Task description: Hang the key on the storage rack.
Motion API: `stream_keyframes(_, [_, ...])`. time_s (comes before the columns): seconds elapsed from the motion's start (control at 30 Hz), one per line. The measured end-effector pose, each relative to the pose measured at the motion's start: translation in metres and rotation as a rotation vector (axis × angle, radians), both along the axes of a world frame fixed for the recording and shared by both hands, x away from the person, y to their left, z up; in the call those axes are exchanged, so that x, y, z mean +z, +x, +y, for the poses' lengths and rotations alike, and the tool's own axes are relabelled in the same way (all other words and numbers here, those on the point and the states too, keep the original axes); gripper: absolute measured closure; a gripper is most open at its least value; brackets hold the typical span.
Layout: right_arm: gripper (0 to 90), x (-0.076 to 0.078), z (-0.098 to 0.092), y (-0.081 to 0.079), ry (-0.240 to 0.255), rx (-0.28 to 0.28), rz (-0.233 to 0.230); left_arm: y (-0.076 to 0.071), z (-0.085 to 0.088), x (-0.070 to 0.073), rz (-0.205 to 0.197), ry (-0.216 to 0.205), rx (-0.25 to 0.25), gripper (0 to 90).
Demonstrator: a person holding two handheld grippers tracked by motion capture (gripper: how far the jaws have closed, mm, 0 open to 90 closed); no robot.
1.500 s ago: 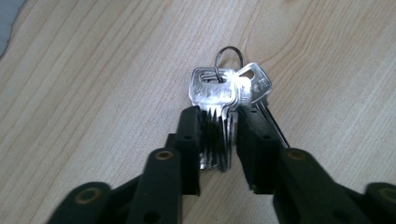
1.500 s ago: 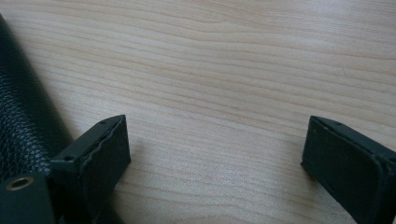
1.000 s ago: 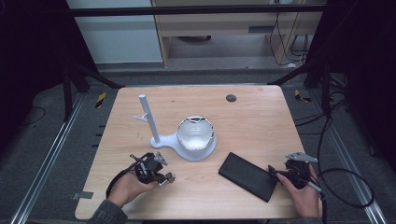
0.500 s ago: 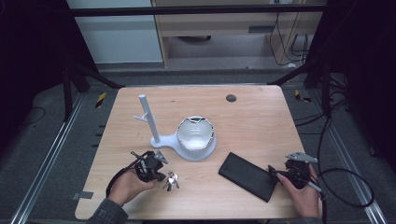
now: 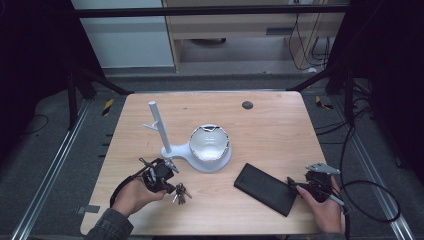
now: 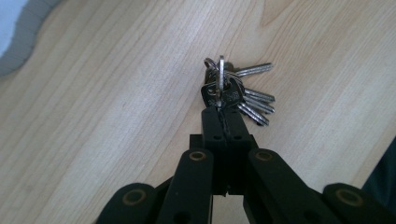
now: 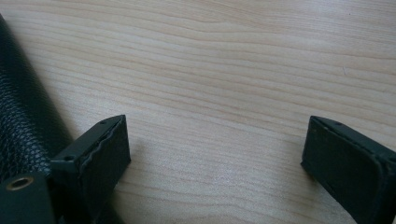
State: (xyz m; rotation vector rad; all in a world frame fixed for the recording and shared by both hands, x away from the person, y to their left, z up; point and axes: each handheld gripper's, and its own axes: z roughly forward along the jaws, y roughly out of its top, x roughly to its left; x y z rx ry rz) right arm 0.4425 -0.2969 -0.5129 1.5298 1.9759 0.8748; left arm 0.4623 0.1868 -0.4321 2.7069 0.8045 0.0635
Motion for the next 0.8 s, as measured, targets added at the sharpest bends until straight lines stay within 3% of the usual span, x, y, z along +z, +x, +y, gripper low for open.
stream_keyframes(0.13, [7.7, 0.000, 0.000, 0.000, 0.000, 0.000, 0.000, -0.003, 0.003, 0.017, 0.001, 0.004, -0.009, 90.0])
stream_keyframes(0.4, [7.7, 0.000, 0.000, 0.000, 0.000, 0.000, 0.000, -0.007, 0.017, 0.054, -0.036, 0.032, 0.010, 90.0])
stream_keyframes(0.8, [7.7, 0.000, 0.000, 0.000, 0.000, -0.001, 0.000, -0.005, 0.038, 0.082, -0.057, 0.029, 0.058, 90.0])
